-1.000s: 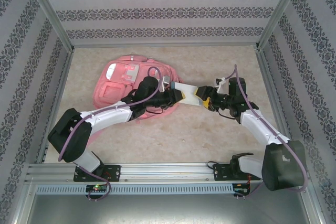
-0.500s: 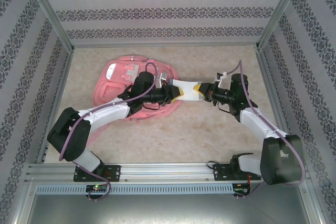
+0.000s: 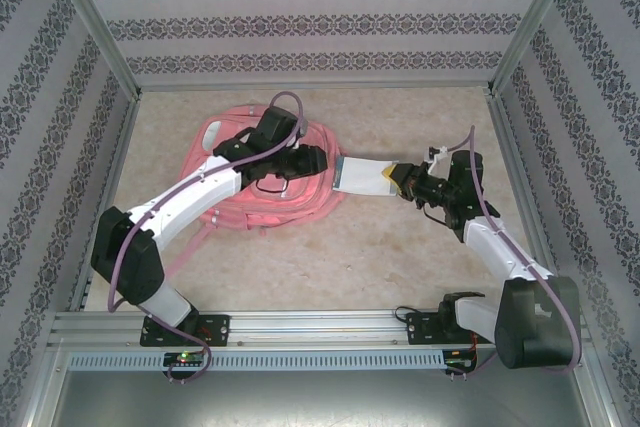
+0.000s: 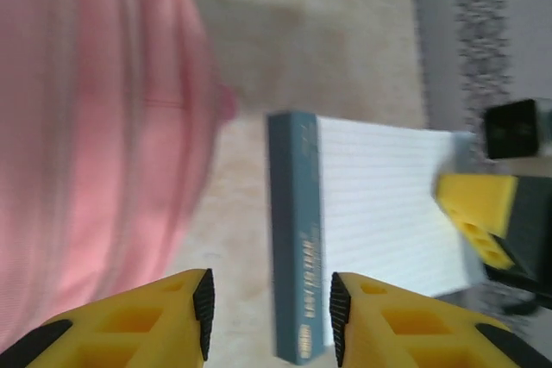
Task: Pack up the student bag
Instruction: Open the student bag at the center of the table.
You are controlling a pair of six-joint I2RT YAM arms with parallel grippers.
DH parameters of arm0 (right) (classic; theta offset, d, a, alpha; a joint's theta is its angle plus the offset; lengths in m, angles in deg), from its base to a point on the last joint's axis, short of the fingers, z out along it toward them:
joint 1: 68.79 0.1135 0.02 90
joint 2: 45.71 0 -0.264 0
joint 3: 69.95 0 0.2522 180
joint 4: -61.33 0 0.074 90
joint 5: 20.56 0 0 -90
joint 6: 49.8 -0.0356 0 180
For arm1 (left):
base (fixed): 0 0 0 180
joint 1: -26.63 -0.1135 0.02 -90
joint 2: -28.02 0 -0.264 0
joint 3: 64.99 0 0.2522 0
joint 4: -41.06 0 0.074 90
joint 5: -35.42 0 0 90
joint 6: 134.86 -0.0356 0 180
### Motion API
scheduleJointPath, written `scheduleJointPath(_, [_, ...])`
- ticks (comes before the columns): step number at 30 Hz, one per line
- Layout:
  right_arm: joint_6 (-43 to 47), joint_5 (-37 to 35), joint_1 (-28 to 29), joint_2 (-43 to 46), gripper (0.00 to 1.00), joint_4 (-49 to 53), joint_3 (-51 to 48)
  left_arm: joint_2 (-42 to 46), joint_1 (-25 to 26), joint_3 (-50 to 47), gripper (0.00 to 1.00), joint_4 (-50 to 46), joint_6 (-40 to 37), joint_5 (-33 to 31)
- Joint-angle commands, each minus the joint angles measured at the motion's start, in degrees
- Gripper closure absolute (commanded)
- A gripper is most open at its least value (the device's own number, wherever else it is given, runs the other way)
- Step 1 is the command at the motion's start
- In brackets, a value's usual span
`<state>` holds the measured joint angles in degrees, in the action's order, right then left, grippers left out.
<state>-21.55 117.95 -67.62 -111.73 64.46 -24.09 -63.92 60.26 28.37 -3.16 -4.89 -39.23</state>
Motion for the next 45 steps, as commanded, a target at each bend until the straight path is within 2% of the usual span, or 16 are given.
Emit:
scheduleJointPath(1, [1.5,-0.5,-0.8,1.8,1.0,-0.2,-0.4,-4.6,0.0,3.9,0.53,-16.5,-8.8,-12.2])
scheduleJointPath(10, [1.7,-0.9,-1.1,2.4,1.0,0.4,-1.9,-11.8,2.5,9.8,0.48,-20.6,-13.3,-19.3])
scheduleJointPath(17, [1.9,-1.2,-1.2,2.9,1.0,1.1,-2.6,-17.0,3.9,12.9,0.48,-20.5,-15.5,-20.4])
scheduleJointPath(18, [1.9,-1.4,-1.2,3.0,1.0,1.1,-2.7,-17.9,4.2,13.6,0.51,-20.9,-15.9,-21.2])
scheduleJointPath(20, [1.9,-1.6,-1.2,3.1,1.0,1.1,-2.8,-19.0,4.7,14.8,0.77,-21.8,-16.6,-22.7])
scheduleJointPath(22, [2.0,-1.8,-1.1,3.2,1.0,1.1,-2.8,-18.9,5.1,15.5,0.98,-22.7,-16.5,-25.5])
scheduleJointPath(28, [2.3,-3.1,-1.2,2.8,1.0,0.1,-3.3,-12.8,4.4,16.7,1.0,-23.2,-15.9,-26.8])
scheduleJointPath(31, [1.9,-3.9,-1.2,2.4,1.0,-1.4,-3.4,-8.2,2.3,16.7,1.0,-22.7,-15.4,-24.3])
scheduleJointPath(37, [1.8,-4.7,0.6,-0.9,1.0,-4.3,-2.0,-0.4,-3.8,15.7,1.0,-19.6,-15.2,-13.5])
scheduleJointPath(43, [0.1,-8.0,8.4,-8.3,1.0,-10.9,3.1,5.0,-10.1,13.1,1.0,-15.2,-15.1,-2.5])
scheduleJointPath(45, [-1.0,-9.3,11.4,-12.0,1.0,-13.3,5.6,5.4,-11.3,12.7,1.0,-14.9,-14.6,-0.7])
